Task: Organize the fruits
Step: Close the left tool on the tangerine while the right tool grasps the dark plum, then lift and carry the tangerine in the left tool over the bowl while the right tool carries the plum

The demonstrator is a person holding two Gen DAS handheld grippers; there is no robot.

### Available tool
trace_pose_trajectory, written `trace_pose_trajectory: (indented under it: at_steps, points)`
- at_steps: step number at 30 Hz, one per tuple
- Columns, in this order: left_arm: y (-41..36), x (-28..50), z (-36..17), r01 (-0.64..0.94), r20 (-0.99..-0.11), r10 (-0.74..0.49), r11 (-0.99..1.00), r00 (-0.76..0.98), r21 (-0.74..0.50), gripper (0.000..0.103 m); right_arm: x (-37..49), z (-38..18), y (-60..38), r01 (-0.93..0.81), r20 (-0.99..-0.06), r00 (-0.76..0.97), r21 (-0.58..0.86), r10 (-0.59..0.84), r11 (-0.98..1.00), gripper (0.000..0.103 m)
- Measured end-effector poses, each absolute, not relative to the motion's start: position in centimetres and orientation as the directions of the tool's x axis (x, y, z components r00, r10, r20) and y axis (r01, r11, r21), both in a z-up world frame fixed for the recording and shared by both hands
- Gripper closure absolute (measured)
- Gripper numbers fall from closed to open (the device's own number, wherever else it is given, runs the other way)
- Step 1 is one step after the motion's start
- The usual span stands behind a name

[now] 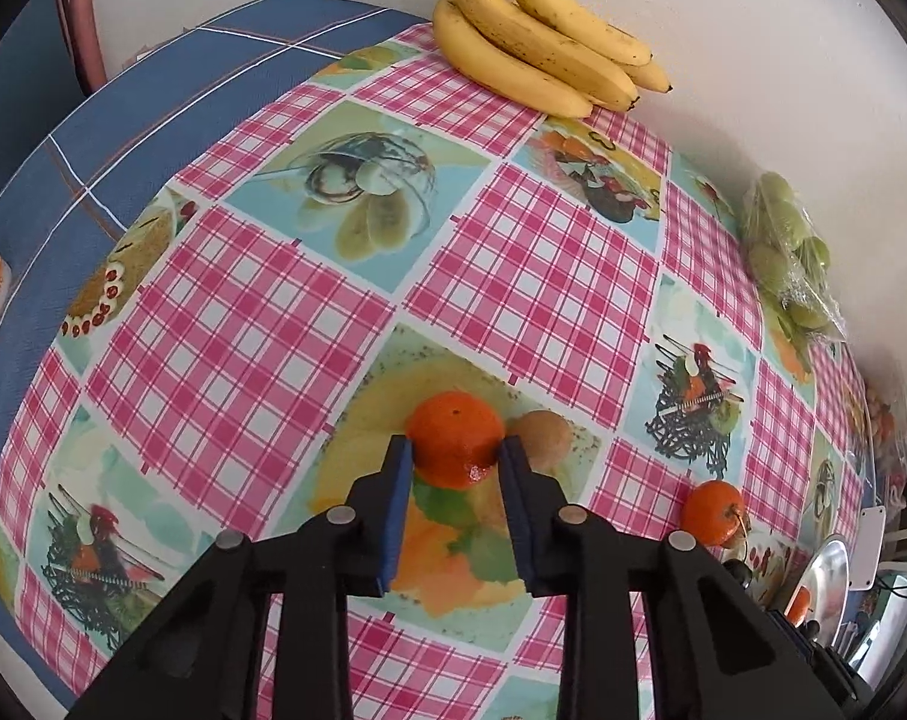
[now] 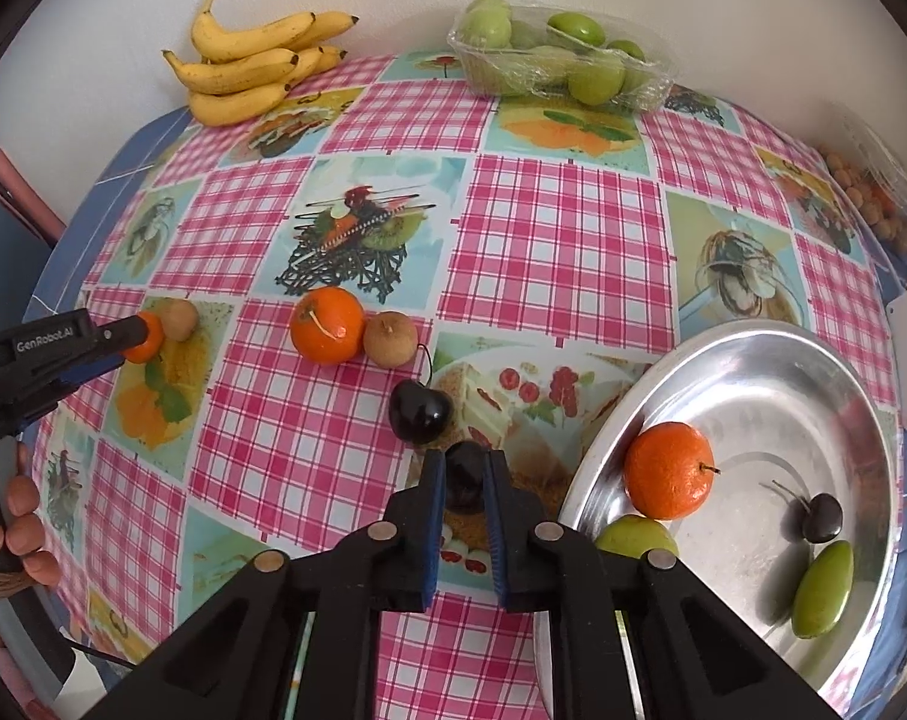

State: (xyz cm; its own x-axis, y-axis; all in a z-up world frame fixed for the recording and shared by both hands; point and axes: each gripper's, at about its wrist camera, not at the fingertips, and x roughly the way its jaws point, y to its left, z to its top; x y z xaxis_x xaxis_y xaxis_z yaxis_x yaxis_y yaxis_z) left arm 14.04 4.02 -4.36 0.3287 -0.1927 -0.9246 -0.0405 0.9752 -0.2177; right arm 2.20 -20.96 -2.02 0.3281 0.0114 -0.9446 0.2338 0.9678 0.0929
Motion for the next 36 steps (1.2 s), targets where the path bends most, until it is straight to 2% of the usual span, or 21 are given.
trace_pose_trajectory:
  at_steps: [4, 12, 15, 17, 19, 23, 36]
  points:
    - [3.6, 13.7, -3.7, -0.015, -0.927, -0.179, 0.981, 0.330, -0.195, 0.090, 2.2, -2.1, -21.3, 0.244, -0.945, 0.327, 0.093, 0.009, 0.965, 0.089]
    - [4.8, 13.9, -3.5, -0.055, -0.917, -0.206, 0.970, 0.341, -0.238, 0.091, 2.3, -2.5, -21.1, 0.248, -0.947, 0.322, 0.084, 0.000, 0.965, 0.084]
    - [5.1, 14.1, -3.5, -0.068, -0.917, -0.203, 0.968, 0.343, -0.240, 0.089, 2.4, -2.7, -20.9, 0.242, -0.949, 0.316, 0.074, -0.006, 0.968, 0.077]
    - [5.1, 14.2, -3.6, -0.074, -0.918, -0.196, 0.969, 0.345, -0.235, 0.074, 2.5, -2.7, -20.8, 0.242, -0.950, 0.312, 0.053, -0.026, 0.969, 0.070]
    - [5.2, 14.4, -3.7, -0.075, -0.915, -0.206, 0.966, 0.348, -0.246, 0.065, 2.5, -2.8, -20.6, 0.232, -0.951, 0.306, 0.021, -0.052, 0.972, 0.059]
    - [4.8, 14.8, -4.3, -0.067, -0.915, -0.214, 0.966, 0.341, -0.251, 0.065, 2.7, -3.4, -20.1, 0.217, -0.955, 0.291, 0.009, -0.056, 0.976, 0.057]
    - [4.0, 15.5, -5.4, -0.044, -0.922, -0.219, 0.969, 0.319, -0.245, 0.065, 3.3, -4.4, -18.1, 0.136, -0.947, 0.261, -0.155, -0.186, 0.979, 0.057]
